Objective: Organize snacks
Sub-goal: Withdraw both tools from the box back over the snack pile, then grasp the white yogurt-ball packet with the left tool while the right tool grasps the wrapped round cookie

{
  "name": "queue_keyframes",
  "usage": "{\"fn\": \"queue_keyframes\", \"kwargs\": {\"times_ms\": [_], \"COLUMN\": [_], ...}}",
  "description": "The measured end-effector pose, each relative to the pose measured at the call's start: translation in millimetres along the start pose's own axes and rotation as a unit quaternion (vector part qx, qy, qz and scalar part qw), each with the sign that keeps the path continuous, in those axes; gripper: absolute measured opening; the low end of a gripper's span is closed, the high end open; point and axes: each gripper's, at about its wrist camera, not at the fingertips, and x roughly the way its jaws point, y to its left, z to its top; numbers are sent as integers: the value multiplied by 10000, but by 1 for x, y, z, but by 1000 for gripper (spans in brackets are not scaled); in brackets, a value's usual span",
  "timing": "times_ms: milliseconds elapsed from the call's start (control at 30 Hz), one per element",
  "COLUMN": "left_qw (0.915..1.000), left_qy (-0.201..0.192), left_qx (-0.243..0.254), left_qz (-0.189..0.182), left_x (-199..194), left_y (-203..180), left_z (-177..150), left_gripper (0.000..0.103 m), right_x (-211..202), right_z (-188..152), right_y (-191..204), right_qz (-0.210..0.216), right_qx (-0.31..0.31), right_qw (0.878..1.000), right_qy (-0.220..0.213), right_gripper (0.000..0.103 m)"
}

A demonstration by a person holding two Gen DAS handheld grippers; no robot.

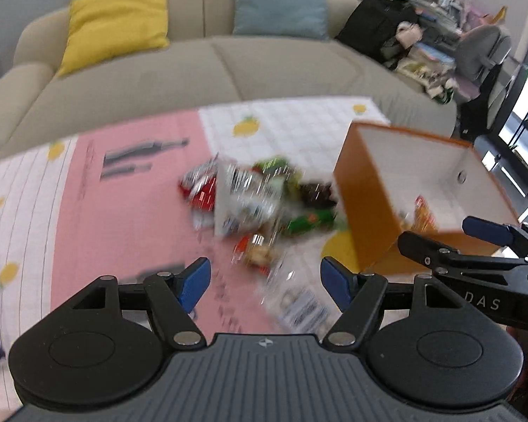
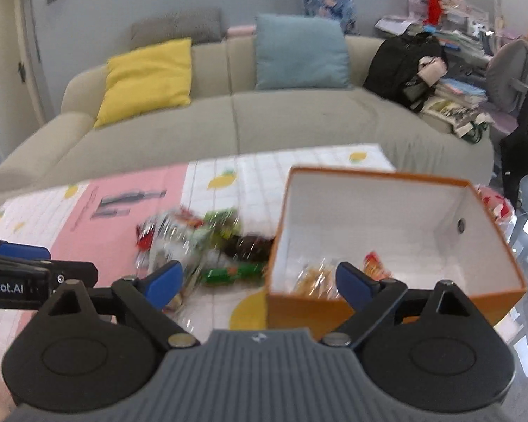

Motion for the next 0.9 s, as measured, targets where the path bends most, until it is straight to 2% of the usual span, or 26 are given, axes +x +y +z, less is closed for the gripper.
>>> {"fn": "queue_keyframes", "kwargs": {"times_ms": [233,333,400,467,533,633,667,767,833,900], "left_qw": [9983,9974,9968,9965,9963,9959,9955,9937,9929,9916], "left_qy": [524,672,768,800,836,863,868,964,1068,1166], "left_qx": [-244,-235,-221,-221,-173,14,107,247,111,-125], "left_qz": [48,77,73,-8,-107,-278,-365,-506,-512,-546], "left_x": [18,28,34,39,45,54,57,70,80,86], "left_y": [21,26,28,30,29,23,21,16,17,21], "left_z": [-33,-42,-48,-52,-53,-54,-55,-56,-55,-55], "left_gripper": [84,82,80,80,80,80,80,81,81,81], "right_x": [27,39,46,54,63,75,79,89,92,96], "right_z": [-27,-40,-48,-55,-61,-66,-67,-68,-66,-62], "right_y": [18,28,31,33,32,24,21,14,11,13], "right_qz": [108,151,212,238,206,150,126,127,180,229], "right_qx": [-132,-255,-316,-357,-333,-129,-52,149,235,146], "right_qw": [9975,9944,9918,9886,9850,9814,9799,9767,9777,9797], "right_qy": [689,1013,1219,1443,1678,1910,1990,2136,2077,1987], "right_gripper": [88,74,70,57,50,48,42,33,32,27]}}
